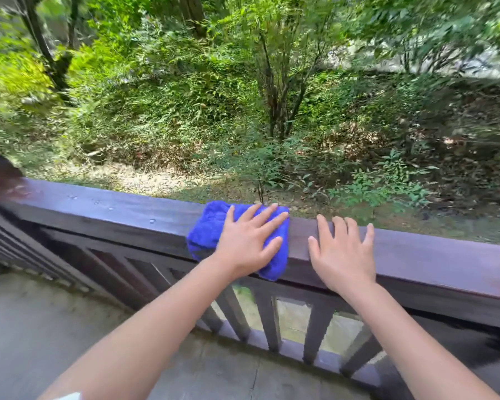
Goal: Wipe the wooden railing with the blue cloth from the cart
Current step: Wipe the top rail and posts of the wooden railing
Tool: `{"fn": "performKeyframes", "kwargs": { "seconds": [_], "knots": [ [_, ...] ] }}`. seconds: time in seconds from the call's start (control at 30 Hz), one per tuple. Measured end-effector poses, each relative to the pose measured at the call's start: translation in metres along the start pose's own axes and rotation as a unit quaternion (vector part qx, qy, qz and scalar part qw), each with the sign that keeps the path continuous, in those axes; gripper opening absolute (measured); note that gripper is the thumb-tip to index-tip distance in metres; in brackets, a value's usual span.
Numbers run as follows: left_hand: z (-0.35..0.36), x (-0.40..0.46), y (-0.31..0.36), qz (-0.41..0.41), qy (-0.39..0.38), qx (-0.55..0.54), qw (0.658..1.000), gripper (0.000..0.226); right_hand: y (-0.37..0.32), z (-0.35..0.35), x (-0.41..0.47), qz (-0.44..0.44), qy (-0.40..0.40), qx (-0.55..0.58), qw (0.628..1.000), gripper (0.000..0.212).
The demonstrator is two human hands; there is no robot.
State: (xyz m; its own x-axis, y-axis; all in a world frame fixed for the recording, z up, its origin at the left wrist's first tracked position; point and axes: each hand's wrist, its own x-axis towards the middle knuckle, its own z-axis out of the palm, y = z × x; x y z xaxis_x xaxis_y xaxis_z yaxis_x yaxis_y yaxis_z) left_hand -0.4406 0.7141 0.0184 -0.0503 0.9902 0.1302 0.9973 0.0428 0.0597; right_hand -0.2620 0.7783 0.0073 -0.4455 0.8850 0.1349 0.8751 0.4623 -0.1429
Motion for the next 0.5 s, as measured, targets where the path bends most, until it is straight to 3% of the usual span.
{"fn": "performKeyframes", "kwargs": {
  "seconds": [0.17,0.37,0.5],
  "knots": [
    [0.001,-0.005,-0.050,0.067,-0.008,0.010,0.998,0.057,-0.047,0.012,0.007,-0.006,0.023,-0.010,1.000,0.055],
    [-0.019,-0.026,-0.181,0.018,-0.012,0.001,1.000,0.060,-0.103,0.020,0.024,0.031,0.008,-0.007,0.999,0.063],
    [-0.027,-0.050,-0.262,-0.021,0.019,0.002,1.000,0.062,-0.144,0.026,0.033,0.000,-0.003,0.004,1.000,0.065]
  ]
}}
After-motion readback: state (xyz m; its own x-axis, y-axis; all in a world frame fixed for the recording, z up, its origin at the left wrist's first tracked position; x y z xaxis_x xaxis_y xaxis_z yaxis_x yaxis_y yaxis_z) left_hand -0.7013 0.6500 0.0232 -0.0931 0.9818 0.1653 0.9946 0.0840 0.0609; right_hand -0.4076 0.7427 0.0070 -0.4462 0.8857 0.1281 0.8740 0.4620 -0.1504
